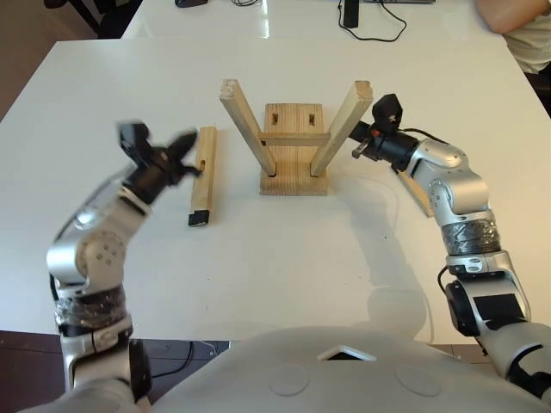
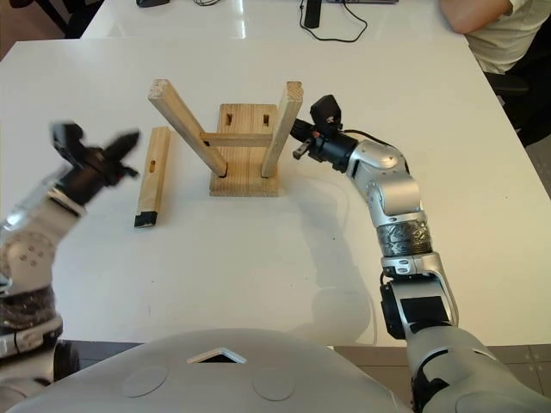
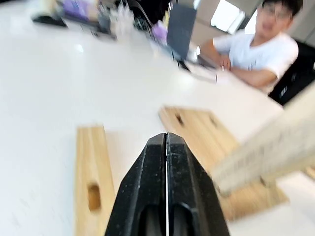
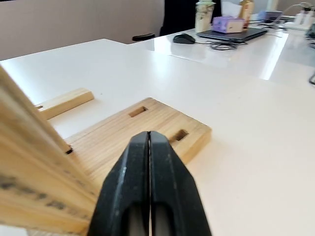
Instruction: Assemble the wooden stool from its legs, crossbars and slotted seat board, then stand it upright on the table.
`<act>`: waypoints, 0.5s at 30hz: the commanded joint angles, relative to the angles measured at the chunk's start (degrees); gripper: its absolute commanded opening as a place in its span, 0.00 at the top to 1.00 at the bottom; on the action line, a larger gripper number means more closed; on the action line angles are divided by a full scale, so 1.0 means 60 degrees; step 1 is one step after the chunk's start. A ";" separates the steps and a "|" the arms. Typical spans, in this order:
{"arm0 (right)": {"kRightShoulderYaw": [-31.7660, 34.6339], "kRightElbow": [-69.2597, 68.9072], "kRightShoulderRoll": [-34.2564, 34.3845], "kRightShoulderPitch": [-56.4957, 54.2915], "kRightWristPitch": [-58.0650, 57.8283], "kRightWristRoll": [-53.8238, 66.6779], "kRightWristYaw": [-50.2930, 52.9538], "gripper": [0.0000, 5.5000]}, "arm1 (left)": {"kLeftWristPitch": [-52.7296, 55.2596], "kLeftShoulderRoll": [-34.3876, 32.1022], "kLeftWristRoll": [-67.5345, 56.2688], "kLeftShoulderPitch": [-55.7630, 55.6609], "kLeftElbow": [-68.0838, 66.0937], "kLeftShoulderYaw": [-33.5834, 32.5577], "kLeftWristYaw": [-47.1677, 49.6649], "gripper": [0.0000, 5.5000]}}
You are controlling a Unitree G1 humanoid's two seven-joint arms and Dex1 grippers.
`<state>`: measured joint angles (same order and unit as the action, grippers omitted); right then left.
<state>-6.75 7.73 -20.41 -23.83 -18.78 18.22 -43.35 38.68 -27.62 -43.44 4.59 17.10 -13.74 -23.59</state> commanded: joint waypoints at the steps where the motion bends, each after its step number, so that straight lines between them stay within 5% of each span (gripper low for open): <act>1: -0.0491 -0.1382 -0.0046 0.0806 -0.0022 0.0328 -0.0811 1.00 | -0.0412 -0.0279 0.0938 0.1360 0.0381 0.1231 -0.0964 1.00; 4: -0.1038 -0.2281 0.0164 0.1449 -0.0288 0.0100 -0.0474 1.00 | -0.0880 -0.0362 0.2141 0.1678 0.0019 0.2168 -0.1062 1.00; 10: -0.2457 -0.3918 0.1181 0.2700 -0.1128 -0.0117 0.0819 1.00 | -0.1245 -0.0014 0.2729 0.1660 -0.0716 0.2117 -0.0832 1.00; 15: -0.1776 -0.3473 0.1256 0.2219 -0.1234 -0.0411 0.1697 1.00 | -0.1370 -0.0031 0.2785 0.1646 -0.1016 0.1870 -0.0831 1.00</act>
<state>-21.19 -14.96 -11.34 -7.65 -25.86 17.26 -35.03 29.08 -27.55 -28.56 13.07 13.11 -2.31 -29.41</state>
